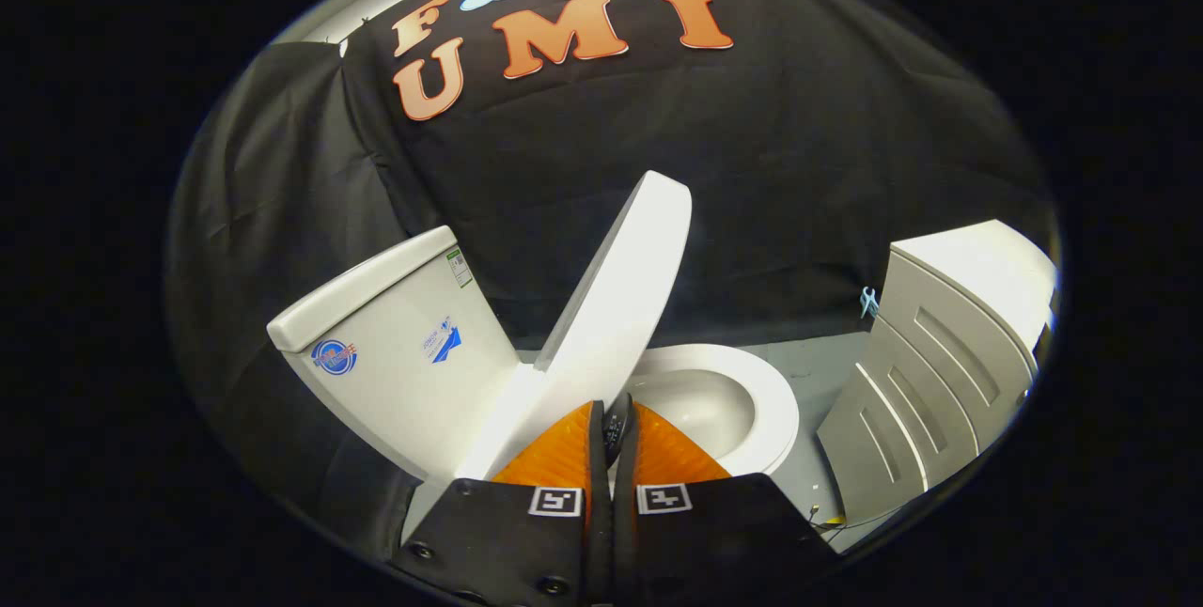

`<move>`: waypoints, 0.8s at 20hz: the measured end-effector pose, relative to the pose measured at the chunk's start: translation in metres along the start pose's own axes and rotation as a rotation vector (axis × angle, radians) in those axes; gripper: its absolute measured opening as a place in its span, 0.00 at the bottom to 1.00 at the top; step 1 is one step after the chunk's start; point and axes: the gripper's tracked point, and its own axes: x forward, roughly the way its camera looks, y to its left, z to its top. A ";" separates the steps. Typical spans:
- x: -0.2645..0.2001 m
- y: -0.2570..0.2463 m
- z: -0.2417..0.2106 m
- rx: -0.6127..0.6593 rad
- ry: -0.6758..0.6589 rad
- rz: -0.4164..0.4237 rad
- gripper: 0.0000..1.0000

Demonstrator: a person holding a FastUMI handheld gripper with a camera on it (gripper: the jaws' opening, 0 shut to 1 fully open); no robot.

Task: Open the toilet lid.

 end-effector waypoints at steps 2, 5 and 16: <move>-0.003 0.012 0.006 -0.069 -0.007 -0.010 0.08; -0.005 0.031 0.017 -0.109 -0.024 -0.008 0.08; -0.001 0.099 0.039 -0.253 -0.088 0.004 0.08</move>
